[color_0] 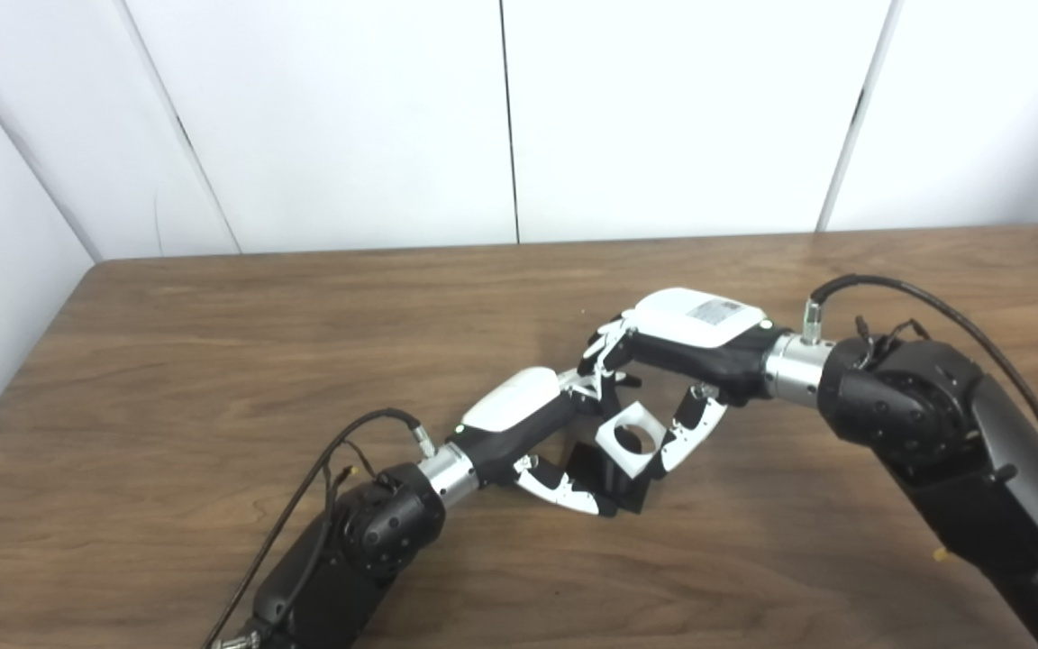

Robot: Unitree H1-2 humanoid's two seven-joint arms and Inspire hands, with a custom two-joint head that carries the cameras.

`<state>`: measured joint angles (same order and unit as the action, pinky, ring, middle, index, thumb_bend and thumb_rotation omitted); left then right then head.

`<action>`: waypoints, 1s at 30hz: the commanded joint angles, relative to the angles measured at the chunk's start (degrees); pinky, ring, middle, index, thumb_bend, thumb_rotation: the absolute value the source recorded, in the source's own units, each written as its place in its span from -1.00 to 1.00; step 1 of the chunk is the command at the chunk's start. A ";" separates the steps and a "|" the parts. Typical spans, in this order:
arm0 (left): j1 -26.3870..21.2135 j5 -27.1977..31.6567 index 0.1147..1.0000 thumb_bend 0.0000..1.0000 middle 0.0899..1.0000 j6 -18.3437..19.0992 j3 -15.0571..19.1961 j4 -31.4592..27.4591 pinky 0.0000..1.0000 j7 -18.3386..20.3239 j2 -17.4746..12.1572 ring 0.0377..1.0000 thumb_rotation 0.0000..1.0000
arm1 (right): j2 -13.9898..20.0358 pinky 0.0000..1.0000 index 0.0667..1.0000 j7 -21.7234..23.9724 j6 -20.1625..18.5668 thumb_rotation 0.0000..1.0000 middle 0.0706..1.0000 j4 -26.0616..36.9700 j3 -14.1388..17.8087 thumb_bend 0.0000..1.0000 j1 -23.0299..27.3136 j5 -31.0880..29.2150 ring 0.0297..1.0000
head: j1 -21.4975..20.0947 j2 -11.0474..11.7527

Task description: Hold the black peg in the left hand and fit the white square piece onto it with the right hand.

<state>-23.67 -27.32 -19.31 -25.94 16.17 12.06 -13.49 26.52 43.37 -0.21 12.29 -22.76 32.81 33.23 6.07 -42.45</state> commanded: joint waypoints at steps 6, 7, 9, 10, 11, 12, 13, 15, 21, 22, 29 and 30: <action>-0.12 -1.20 -0.14 0.04 0.85 0.57 -0.40 0.09 0.93 1.80 -0.96 1.00 -0.85 | 0.85 0.88 -0.11 -0.82 -0.14 -0.72 0.58 1.32 1.23 0.05 2.31 0.07 0.77 | -0.02 0.01; -0.20 -1.16 -0.14 0.04 0.85 0.60 -0.43 0.15 0.93 1.86 -0.90 1.00 -0.85 | 0.84 0.88 -0.11 -0.86 -0.14 -0.72 0.59 1.31 1.18 0.05 2.20 0.22 0.77 | 0.00 0.03; -0.33 -1.20 -0.14 0.04 0.85 0.57 -0.49 0.28 0.94 1.84 -0.80 1.00 -0.85 | 0.81 0.87 -0.11 -0.98 0.02 -0.72 0.58 1.25 1.10 0.05 2.04 0.31 0.77 | 0.18 0.04; -0.39 -1.30 -0.14 0.04 0.85 0.57 -0.54 0.33 0.94 1.79 -0.75 1.00 -0.85 | 0.76 0.87 -0.11 -1.04 0.13 -0.72 0.58 1.22 1.08 0.05 1.99 0.25 0.77 | 0.30 0.03; -0.44 -1.38 -0.14 0.04 0.85 0.57 -0.58 0.38 0.94 1.75 -0.71 1.00 -0.85 | 0.74 0.87 -0.11 -1.08 0.21 -0.72 0.58 1.20 1.07 0.05 1.95 0.18 0.77 | 0.37 -0.01; -0.46 -1.39 -0.14 0.04 0.85 0.65 -0.59 0.38 0.94 1.75 -0.63 1.00 -0.85 | 0.60 0.87 -0.11 -1.04 0.24 -0.72 0.58 1.13 0.95 0.05 2.04 0.21 0.77 | 0.36 0.02; -0.48 -1.41 -0.14 0.04 0.85 0.67 -0.60 0.40 0.94 1.72 -0.58 1.00 -0.85 | 0.44 0.86 -0.11 -0.94 0.21 -0.72 0.58 1.09 0.79 0.05 2.20 0.28 0.77 | 0.36 0.02; -0.49 -1.54 -0.14 0.04 0.85 0.63 -0.66 0.46 0.94 1.60 -0.48 1.00 -0.85 | 0.10 0.86 -0.11 -0.83 0.12 -0.72 0.58 1.08 0.56 0.04 2.56 0.36 0.78 | 0.33 0.00; -0.62 -2.42 -0.14 0.04 0.84 0.01 -1.07 1.06 0.90 0.78 -0.16 1.00 -0.84 | -2.07 0.89 -0.11 -0.45 -1.66 -0.72 0.57 1.72 -0.06 0.04 4.09 0.74 0.79 | 0.33 -0.22; -0.67 -2.50 -0.14 0.04 0.84 0.00 -1.15 1.15 0.89 0.74 -0.13 1.00 -0.84 | -2.35 0.88 -0.11 -0.47 -1.65 -0.72 0.57 1.76 -0.21 0.04 4.25 0.94 0.79 | 0.46 -0.24; -0.68 -2.56 -0.14 0.04 0.85 0.43 -1.28 1.02 0.90 0.73 -0.14 1.00 -0.85 | -3.28 0.85 -0.11 -0.04 -1.38 -0.72 0.56 1.67 -0.79 0.05 4.55 1.27 0.78 | 0.66 -0.42; -0.68 -2.61 -0.14 0.04 0.85 0.37 -1.29 0.99 0.90 0.73 -0.20 1.00 -0.84 | -3.31 0.84 -0.11 -0.01 -1.30 -0.72 0.56 1.60 -0.87 0.04 4.50 1.29 0.78 | 0.75 -0.46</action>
<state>-23.69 -27.26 -19.34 -26.31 16.32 11.79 -13.38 24.17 44.24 -1.61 12.30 -24.07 34.00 34.90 6.77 -42.89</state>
